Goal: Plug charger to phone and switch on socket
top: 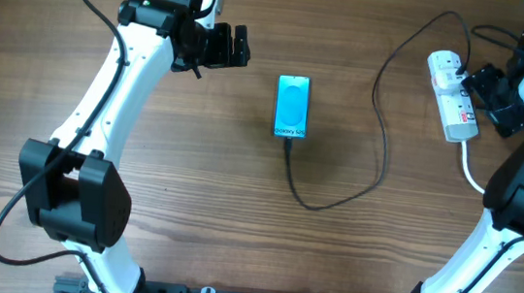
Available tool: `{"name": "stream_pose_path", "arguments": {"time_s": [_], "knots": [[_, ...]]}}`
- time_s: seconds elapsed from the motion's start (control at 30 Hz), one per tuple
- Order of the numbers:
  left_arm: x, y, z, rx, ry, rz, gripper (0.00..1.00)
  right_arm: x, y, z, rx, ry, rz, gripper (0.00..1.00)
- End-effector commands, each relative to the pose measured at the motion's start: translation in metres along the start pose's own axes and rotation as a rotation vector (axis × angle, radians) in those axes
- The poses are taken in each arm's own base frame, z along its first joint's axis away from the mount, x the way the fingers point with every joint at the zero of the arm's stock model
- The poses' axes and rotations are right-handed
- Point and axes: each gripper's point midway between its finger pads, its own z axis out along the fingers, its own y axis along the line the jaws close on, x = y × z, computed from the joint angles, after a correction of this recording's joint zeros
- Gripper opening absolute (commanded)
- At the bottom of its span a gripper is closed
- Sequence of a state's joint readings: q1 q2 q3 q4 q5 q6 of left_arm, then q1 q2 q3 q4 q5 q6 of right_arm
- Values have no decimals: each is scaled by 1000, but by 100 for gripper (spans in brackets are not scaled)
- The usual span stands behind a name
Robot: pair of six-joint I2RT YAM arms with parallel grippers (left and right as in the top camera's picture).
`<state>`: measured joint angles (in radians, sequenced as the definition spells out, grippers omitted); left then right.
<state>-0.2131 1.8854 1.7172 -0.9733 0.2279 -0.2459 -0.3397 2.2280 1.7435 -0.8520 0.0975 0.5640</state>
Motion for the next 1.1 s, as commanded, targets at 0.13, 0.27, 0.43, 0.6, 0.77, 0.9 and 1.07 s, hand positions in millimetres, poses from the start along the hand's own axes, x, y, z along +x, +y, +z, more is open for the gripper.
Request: {"name": "stream_pose_path", "arguments": {"time_s": [0.13,0.27,0.43,0.6,0.77,0.9,1.07], "knots": [[0,6,4,-21,5,0,100,4,6,8,-31,31,12,100],[0,6,4,-21,5,0,100,9,5,12,-33,45,11,100],[0,6,4,-21,5,0,100,15,3,18,-29,54,8,100],[0,6,4,-21,5,-1,100,17,7,18,-56,69,-10,100],[0,6,4,-21,5,0,100,20,12,17,-83,84,-32,100],[0,6,4,-21,5,0,100,22,12,17,-88,94,-41,100],[0,6,4,-21,5,0,100,26,18,16,-118,112,-71,100]]}}
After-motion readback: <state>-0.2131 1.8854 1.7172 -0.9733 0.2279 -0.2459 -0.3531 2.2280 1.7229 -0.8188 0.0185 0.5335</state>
